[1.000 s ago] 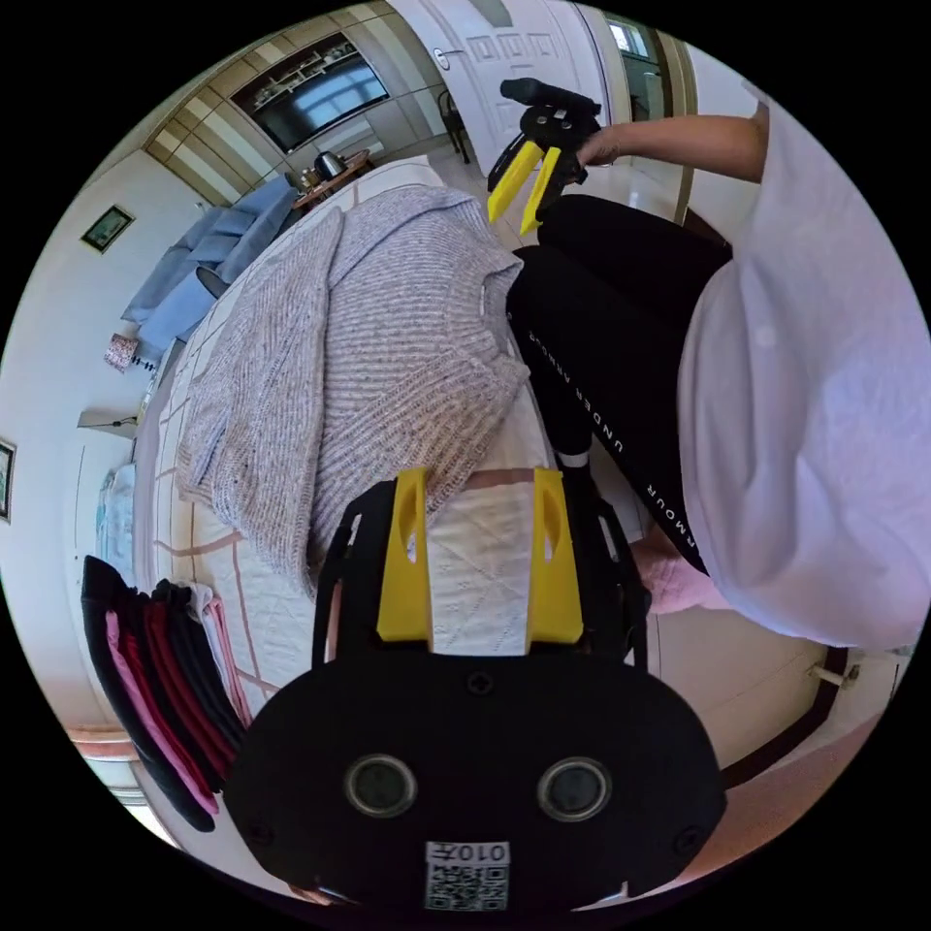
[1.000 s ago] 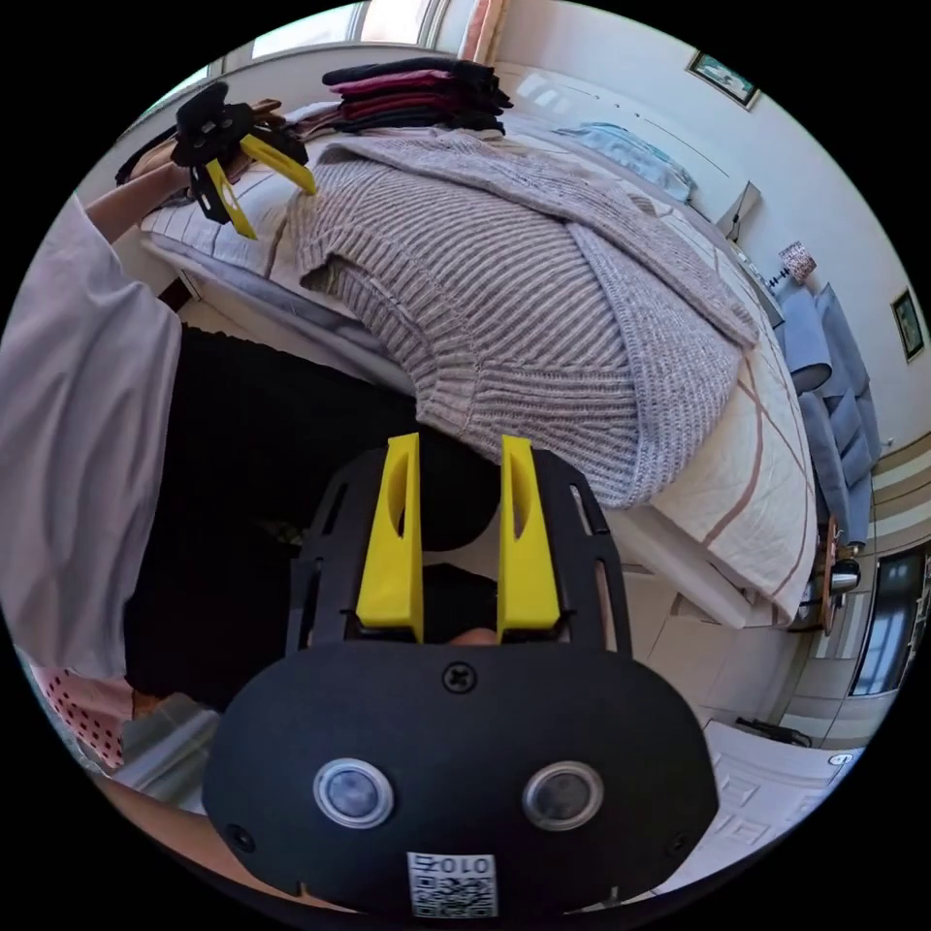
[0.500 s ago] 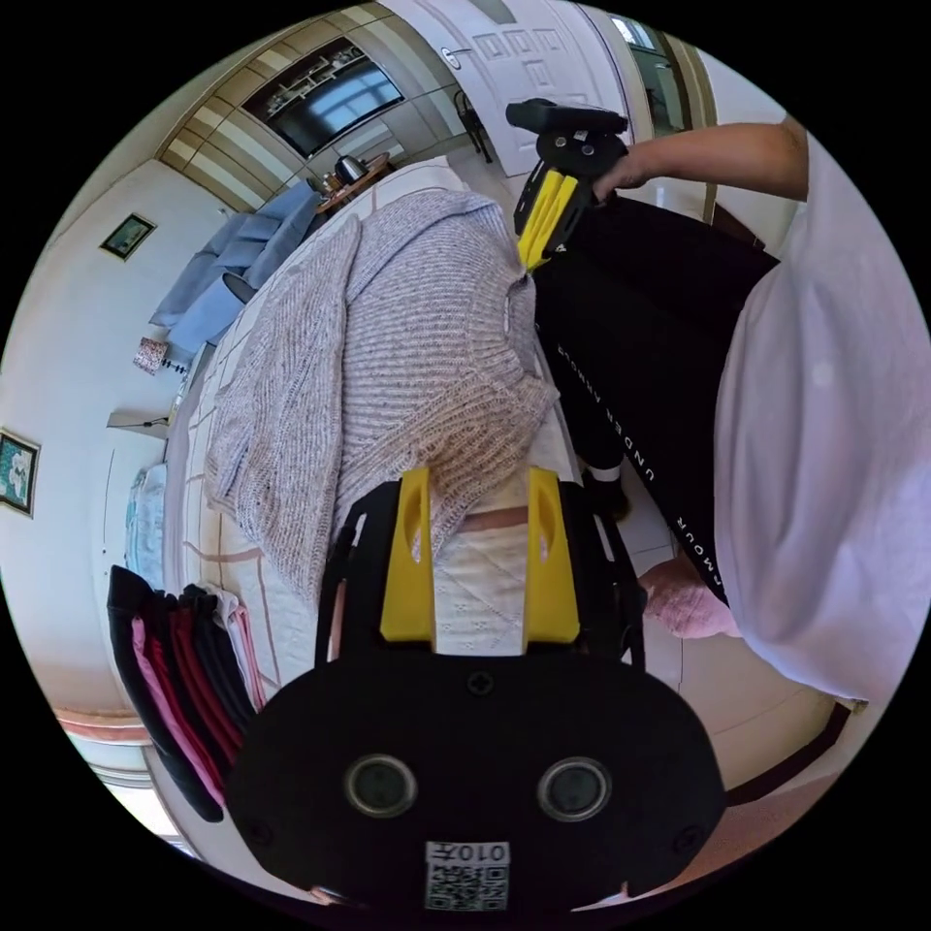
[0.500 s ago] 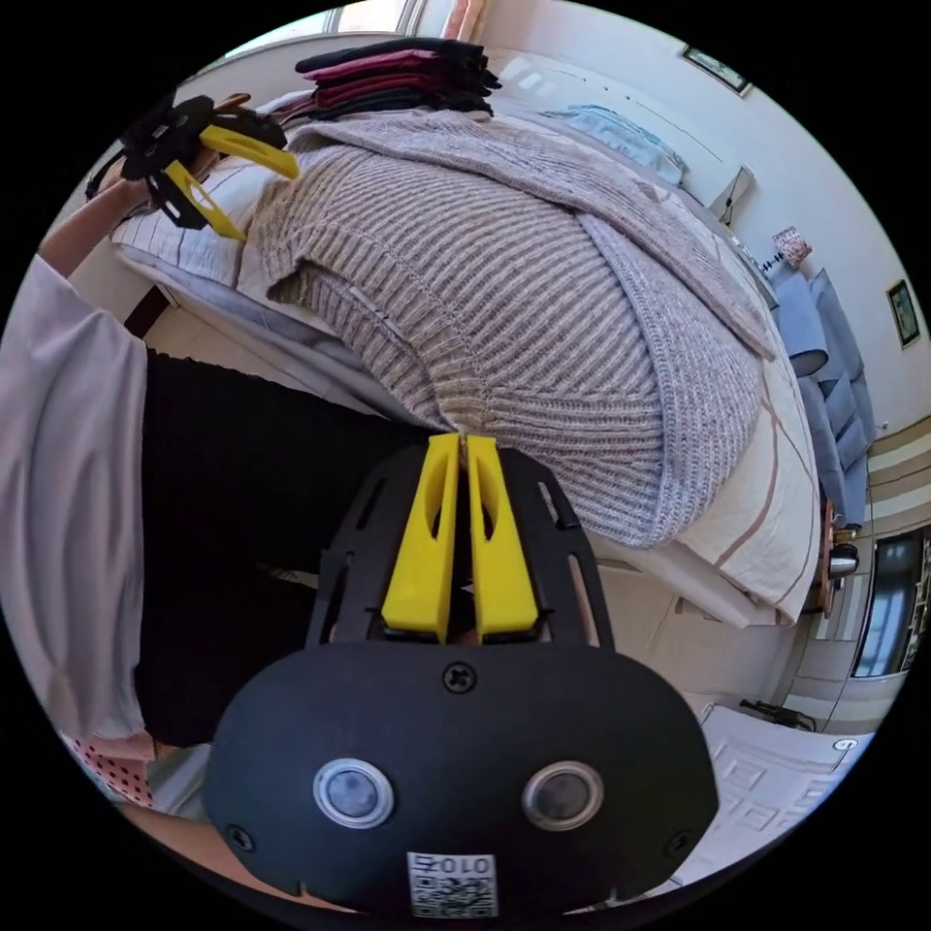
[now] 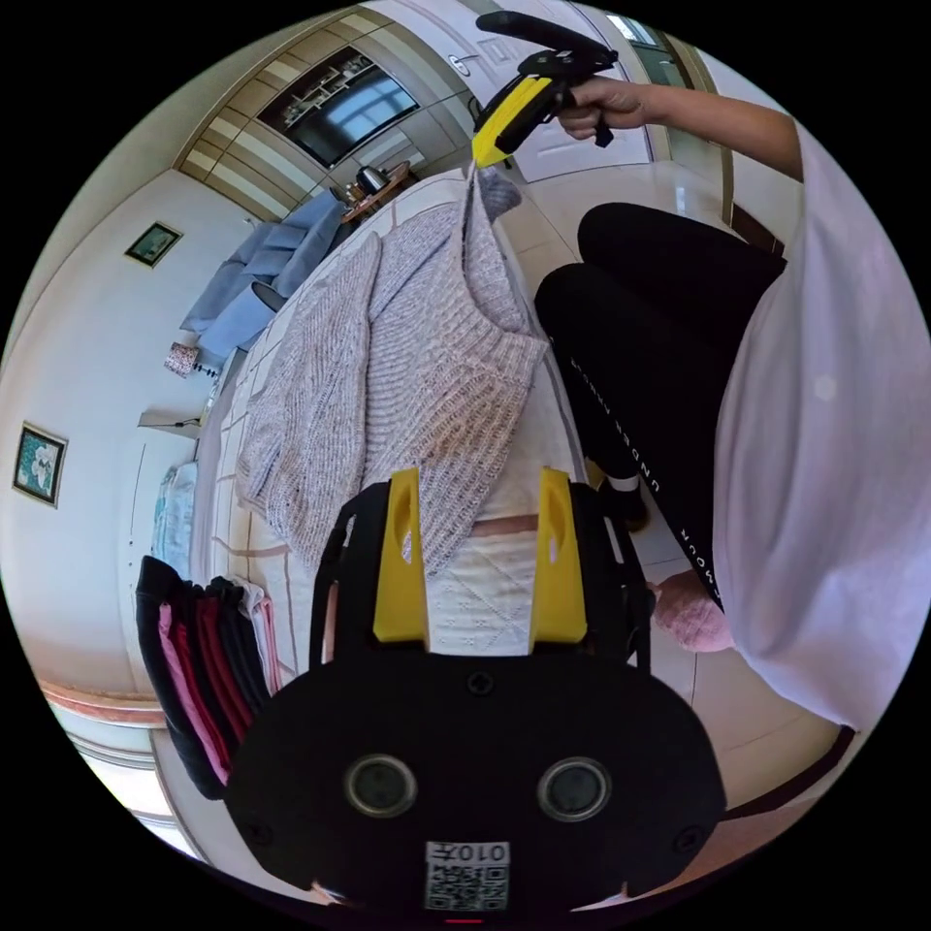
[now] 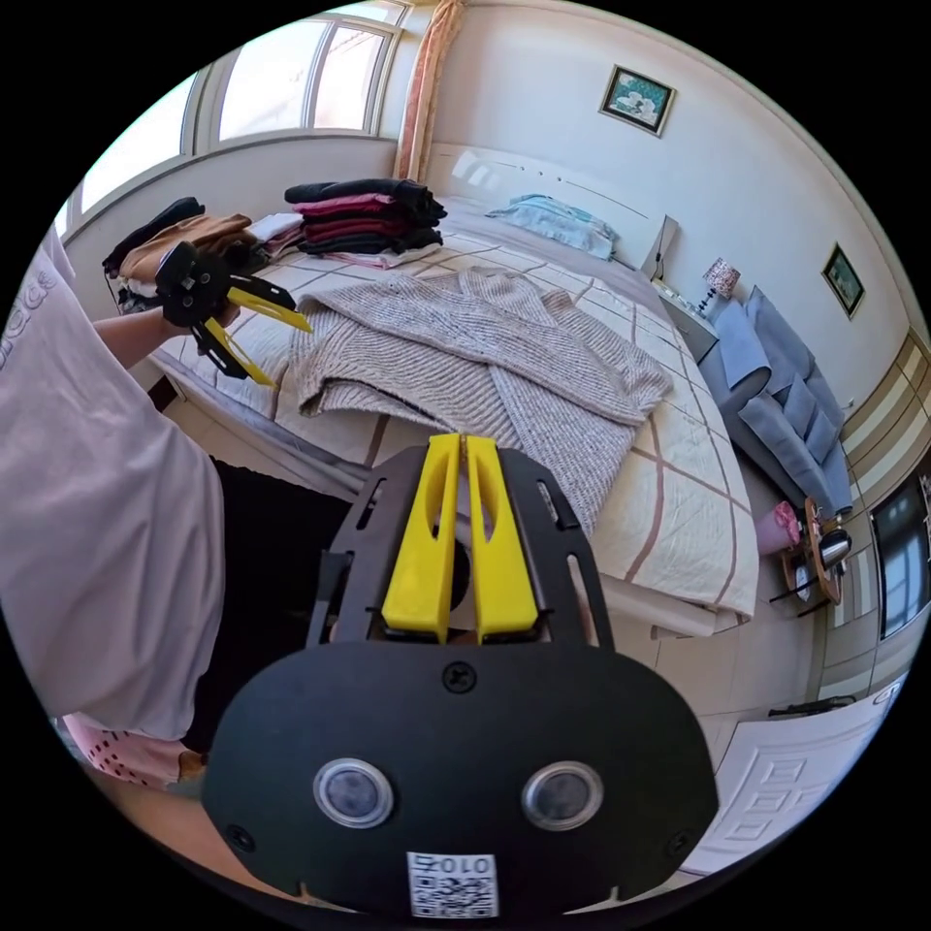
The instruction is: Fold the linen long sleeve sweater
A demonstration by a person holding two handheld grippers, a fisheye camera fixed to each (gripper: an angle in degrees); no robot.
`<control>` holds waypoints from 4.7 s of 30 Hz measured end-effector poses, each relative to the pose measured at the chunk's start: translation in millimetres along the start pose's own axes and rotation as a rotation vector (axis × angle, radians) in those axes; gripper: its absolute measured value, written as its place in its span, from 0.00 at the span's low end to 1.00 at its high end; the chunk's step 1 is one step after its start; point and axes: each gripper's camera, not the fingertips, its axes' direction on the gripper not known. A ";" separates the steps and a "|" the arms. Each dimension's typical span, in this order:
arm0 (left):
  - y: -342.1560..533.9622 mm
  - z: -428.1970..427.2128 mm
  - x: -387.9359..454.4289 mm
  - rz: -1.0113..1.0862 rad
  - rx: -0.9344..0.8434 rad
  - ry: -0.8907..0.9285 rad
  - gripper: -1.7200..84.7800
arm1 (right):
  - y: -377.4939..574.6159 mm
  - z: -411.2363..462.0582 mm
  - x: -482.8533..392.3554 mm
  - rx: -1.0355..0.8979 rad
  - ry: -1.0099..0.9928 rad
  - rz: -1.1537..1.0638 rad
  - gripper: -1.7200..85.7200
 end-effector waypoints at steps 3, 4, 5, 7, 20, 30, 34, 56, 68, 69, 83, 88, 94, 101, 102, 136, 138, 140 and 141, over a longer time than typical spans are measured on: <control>1.5 -7.5 0.6 -0.050 0.024 0.002 0.21 | -3.0 -3.2 -3.2 -0.007 0.015 -0.013 0.06; 0.2 -6.9 2.1 -0.075 0.033 0.016 0.21 | -4.7 -5.9 -3.9 -0.001 0.019 -0.017 0.06; -1.0 -6.1 3.7 -0.085 0.040 0.024 0.21 | -6.6 -8.8 -4.0 0.000 0.021 -0.023 0.06; -8.9 -0.2 14.5 -0.107 0.046 0.016 0.21 | -9.8 -12.9 -2.7 -0.006 0.033 -0.026 0.06; -17.6 21.6 4.3 -0.137 0.014 -0.106 0.15 | -15.6 -20.1 11.8 -0.013 0.043 -0.026 0.06; 12.2 20.7 -50.2 -0.227 0.134 0.142 0.04 | -9.1 -14.6 25.3 -0.004 0.023 -0.006 0.06; 20.7 26.2 -56.6 -0.144 0.102 0.153 0.03 | -4.3 0.4 29.5 -0.051 -0.008 -0.014 0.06; 61.3 67.7 -127.6 -0.225 0.105 0.452 0.14 | -20.0 42.2 64.9 0.044 -0.115 0.026 0.14; 124.7 125.5 -169.6 -0.327 -0.140 0.055 0.13 | -148.6 154.0 135.4 -0.176 0.146 -0.083 0.15; 130.5 128.0 -171.7 -0.328 -0.134 0.067 0.12 | -150.8 158.7 133.6 -0.187 0.129 -0.095 0.15; 297.7 139.8 -206.9 -0.940 0.157 0.255 0.03 | -182.3 181.9 139.3 -0.182 0.195 -0.074 0.14; 334.2 153.4 -197.8 -1.011 0.228 0.306 0.03 | -193.5 188.8 142.6 -0.175 0.179 -0.049 0.08; 344.8 151.1 -194.6 -1.006 0.185 0.214 0.03 | -218.0 144.9 137.2 -0.140 0.232 -0.036 0.07; 366.3 153.4 -192.2 -1.013 0.212 0.223 0.03 | -181.3 113.9 113.3 -0.230 0.094 -0.113 0.07; 368.0 153.9 -190.2 -0.994 0.212 0.225 0.03 | -174.9 120.8 113.1 -0.256 0.062 -0.111 0.07; 347.0 103.1 -169.8 -0.848 0.530 0.393 0.07 | -423.5 214.4 126.7 -0.152 -0.119 0.001 0.15; 352.7 98.2 -165.6 -0.866 0.534 0.395 0.06 | -444.1 231.4 124.6 -0.162 -0.116 0.003 0.15; 362.7 97.7 -161.4 -0.897 0.524 0.405 0.06 | -461.1 254.0 126.6 -0.200 -0.120 0.019 0.14; 370.1 98.0 -158.6 -0.920 0.517 0.410 0.06 | -464.3 258.6 126.7 -0.206 -0.132 0.018 0.14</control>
